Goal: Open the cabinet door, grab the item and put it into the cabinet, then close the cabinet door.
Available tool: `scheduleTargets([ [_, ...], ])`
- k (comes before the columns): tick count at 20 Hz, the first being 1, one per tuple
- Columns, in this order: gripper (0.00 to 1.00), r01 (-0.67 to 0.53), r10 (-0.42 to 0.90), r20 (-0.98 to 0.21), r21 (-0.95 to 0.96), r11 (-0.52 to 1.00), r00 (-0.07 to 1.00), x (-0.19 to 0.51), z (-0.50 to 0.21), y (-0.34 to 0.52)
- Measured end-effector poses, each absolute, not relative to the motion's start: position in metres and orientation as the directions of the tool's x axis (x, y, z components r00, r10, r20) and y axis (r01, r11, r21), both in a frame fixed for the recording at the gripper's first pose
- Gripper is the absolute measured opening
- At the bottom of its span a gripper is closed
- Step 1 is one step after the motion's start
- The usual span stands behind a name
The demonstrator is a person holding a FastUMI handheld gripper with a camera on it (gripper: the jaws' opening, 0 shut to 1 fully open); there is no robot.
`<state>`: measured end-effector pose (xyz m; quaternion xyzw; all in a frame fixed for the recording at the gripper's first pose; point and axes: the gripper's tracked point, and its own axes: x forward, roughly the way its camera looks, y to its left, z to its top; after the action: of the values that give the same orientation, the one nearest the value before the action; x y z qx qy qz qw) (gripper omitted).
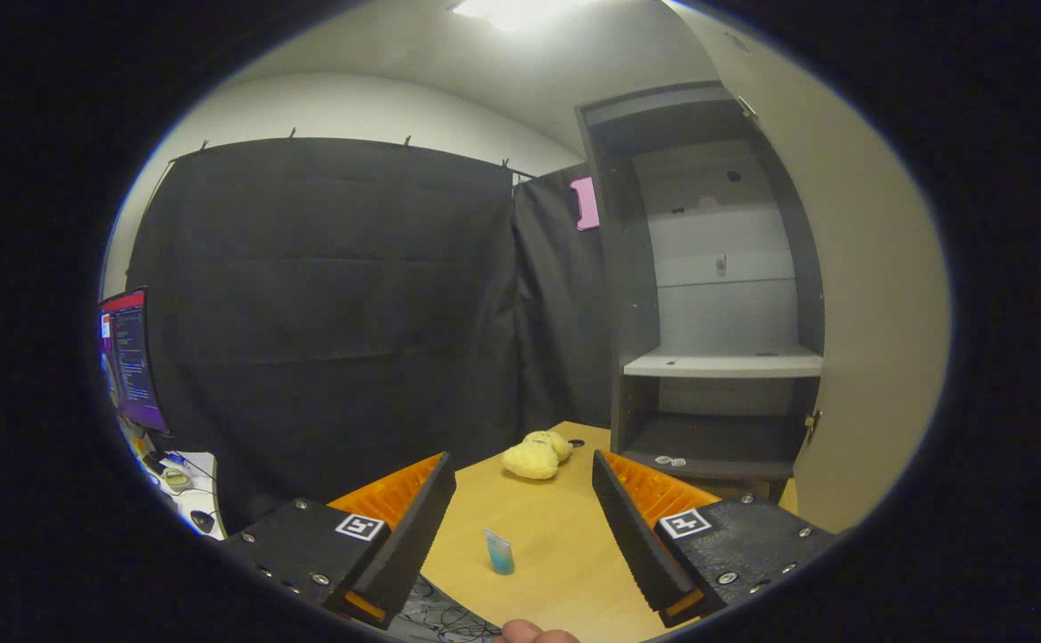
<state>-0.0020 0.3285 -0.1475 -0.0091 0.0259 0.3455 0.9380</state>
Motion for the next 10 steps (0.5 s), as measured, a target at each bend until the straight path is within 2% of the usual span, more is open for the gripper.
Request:
scheduleTargets([
  [2, 0.96, -0.583, 0.582, -0.046, -0.025, 0.812, 0.812, 0.01, -0.181, 0.354],
  [6, 0.96, -0.472, 0.466, -0.175, 0.005, 0.881, 0.867, 0.023, -0.278, 0.398],
  [10, 0.96, -0.304, 0.303, -0.222, 0.028, 0.952, 0.927, 0.054, -0.34, 0.407],
])
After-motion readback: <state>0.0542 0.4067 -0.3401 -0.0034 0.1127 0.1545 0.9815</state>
